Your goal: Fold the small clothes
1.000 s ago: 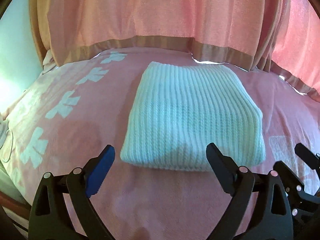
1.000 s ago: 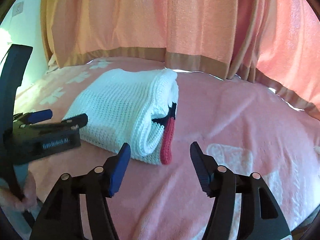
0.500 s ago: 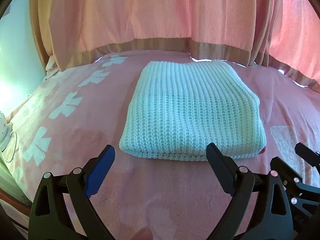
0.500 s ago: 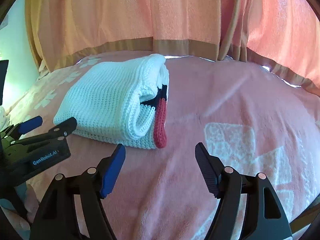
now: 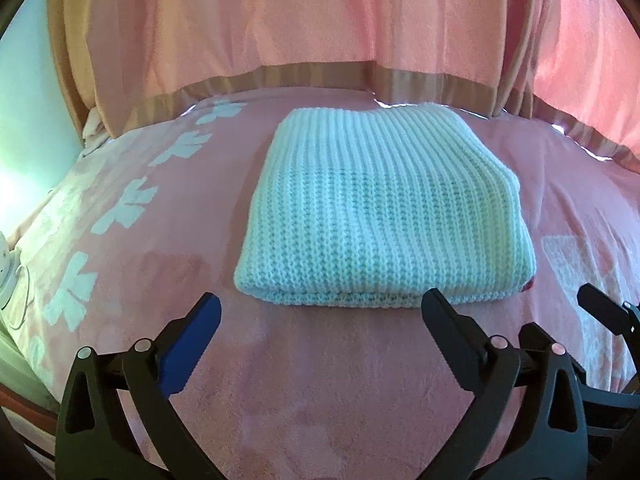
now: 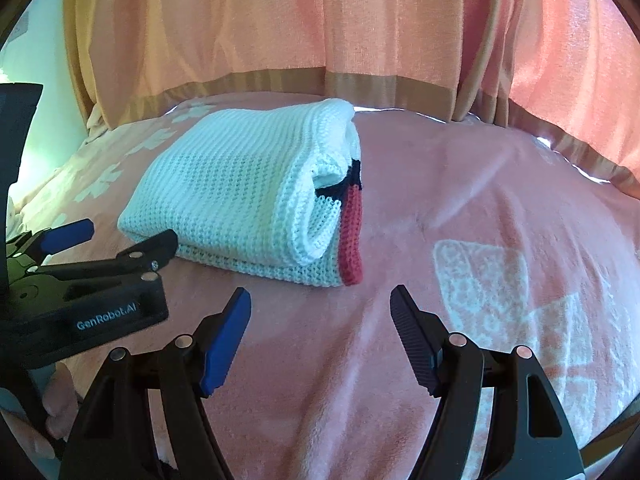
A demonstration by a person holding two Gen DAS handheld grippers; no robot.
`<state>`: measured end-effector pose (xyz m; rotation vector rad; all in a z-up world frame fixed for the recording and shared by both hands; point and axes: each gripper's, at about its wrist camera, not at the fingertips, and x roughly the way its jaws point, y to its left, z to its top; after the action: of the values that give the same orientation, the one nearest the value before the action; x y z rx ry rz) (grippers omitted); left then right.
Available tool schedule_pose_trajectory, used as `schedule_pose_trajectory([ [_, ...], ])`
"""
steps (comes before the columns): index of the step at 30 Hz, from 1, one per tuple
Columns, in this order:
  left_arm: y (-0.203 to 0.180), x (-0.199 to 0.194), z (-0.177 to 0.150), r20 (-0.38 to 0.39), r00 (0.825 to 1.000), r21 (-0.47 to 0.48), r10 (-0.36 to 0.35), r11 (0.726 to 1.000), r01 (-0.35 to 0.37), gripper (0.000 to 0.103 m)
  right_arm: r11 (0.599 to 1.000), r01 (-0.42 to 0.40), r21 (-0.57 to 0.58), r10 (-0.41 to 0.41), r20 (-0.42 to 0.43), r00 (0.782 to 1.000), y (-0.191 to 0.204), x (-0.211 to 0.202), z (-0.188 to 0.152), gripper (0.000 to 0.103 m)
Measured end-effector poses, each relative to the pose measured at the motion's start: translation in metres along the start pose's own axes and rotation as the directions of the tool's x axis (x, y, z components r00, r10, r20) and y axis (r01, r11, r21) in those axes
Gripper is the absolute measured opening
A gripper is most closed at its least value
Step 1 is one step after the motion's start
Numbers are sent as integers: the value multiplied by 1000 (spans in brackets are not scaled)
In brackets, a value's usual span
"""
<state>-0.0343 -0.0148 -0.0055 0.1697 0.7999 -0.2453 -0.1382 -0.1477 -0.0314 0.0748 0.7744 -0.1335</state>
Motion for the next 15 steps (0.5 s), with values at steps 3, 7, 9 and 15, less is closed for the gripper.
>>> schedule_pose_trajectory([
  [3, -1, 0, -1, -4, 999, -1, -32, 999, 32, 98, 1000, -2, 2, 2, -1, 1000, 0, 0, 0, 70],
  [7, -1, 0, -3, 9, 999, -2, -33, 999, 33, 98, 1000, -1, 3, 1, -4, 1000, 1, 2, 0, 70],
  [9, -1, -1, -3, 17, 1000, 2, -26, 1000, 26, 98, 1000, -2, 1, 2, -4, 1000, 1, 2, 0, 70],
  [15, -1, -2, -4, 20, 1000, 3, -15, 1000, 15, 98, 1000, 3, 7, -3, -7, 1000, 5, 2, -2, 70],
])
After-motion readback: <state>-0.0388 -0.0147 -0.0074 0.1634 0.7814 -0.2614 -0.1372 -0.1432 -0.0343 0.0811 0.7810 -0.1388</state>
